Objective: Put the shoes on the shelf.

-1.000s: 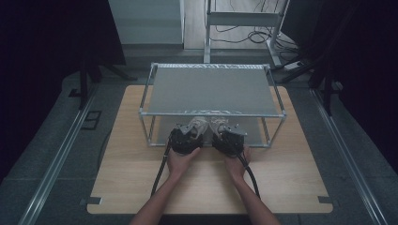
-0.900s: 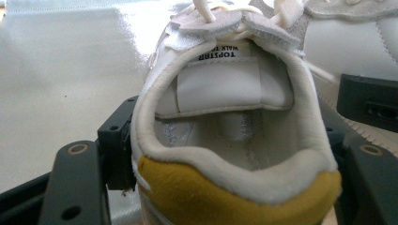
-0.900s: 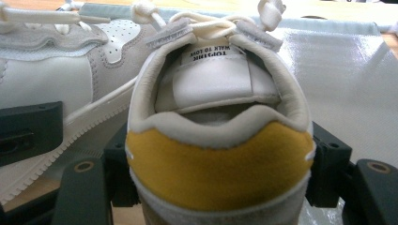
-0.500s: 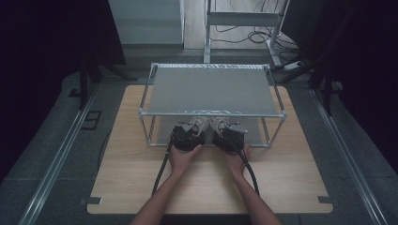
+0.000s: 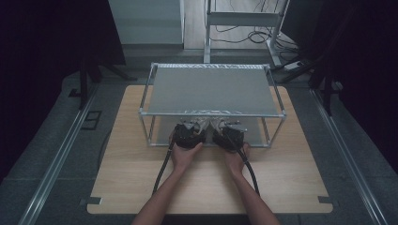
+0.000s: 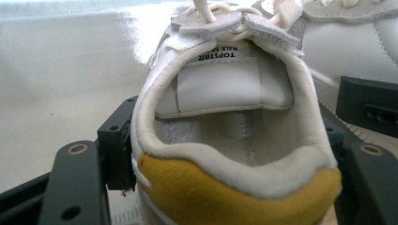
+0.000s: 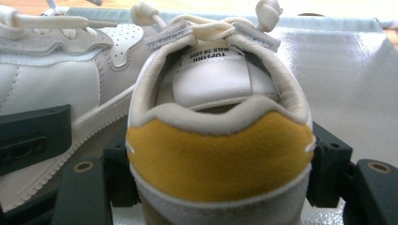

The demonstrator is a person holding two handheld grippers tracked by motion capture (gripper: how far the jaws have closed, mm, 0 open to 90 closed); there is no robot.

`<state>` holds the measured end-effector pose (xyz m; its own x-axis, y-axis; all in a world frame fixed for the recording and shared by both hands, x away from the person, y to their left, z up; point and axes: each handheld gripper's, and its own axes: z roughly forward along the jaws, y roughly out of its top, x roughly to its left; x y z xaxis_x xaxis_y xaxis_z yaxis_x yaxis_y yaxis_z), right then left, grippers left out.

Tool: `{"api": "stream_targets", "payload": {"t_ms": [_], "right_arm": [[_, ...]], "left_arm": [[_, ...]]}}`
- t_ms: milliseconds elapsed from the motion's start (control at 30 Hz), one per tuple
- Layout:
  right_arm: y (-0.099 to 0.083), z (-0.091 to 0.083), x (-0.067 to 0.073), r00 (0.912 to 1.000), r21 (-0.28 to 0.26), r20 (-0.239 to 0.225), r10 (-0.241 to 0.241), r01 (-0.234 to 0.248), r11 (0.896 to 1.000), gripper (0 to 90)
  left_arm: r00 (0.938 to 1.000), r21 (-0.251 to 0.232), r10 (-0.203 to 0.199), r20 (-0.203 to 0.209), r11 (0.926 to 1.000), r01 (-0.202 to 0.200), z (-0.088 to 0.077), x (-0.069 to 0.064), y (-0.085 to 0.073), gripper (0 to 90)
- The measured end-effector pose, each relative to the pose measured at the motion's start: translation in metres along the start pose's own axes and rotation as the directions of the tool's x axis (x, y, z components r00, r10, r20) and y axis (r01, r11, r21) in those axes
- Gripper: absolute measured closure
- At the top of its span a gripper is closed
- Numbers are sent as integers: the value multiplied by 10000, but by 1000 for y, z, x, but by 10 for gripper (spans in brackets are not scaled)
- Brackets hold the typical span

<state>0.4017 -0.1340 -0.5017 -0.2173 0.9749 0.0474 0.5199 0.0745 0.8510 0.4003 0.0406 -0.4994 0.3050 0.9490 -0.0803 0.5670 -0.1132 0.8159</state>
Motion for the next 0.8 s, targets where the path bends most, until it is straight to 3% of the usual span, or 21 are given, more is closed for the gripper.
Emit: {"api": "stream_targets", "payload": {"t_ms": [200, 533, 800], "right_arm": [[0, 2, 0, 10000, 41, 80, 4, -4, 10000, 293], [3, 4, -1, 9995, -168, 331, 21, -15, 9999, 293], [0, 11, -4, 9991, 15, 409, -62, 61, 10000, 290]], "left_arm": [[9998, -4, 133, 153, 9999, -133, 4, 0, -1, 302], [9998, -133, 188, 63, 9997, -188, 9, -3, 5, 302], [9989, 85, 467, -32, 9989, -467, 18, -3, 4, 301]]}}
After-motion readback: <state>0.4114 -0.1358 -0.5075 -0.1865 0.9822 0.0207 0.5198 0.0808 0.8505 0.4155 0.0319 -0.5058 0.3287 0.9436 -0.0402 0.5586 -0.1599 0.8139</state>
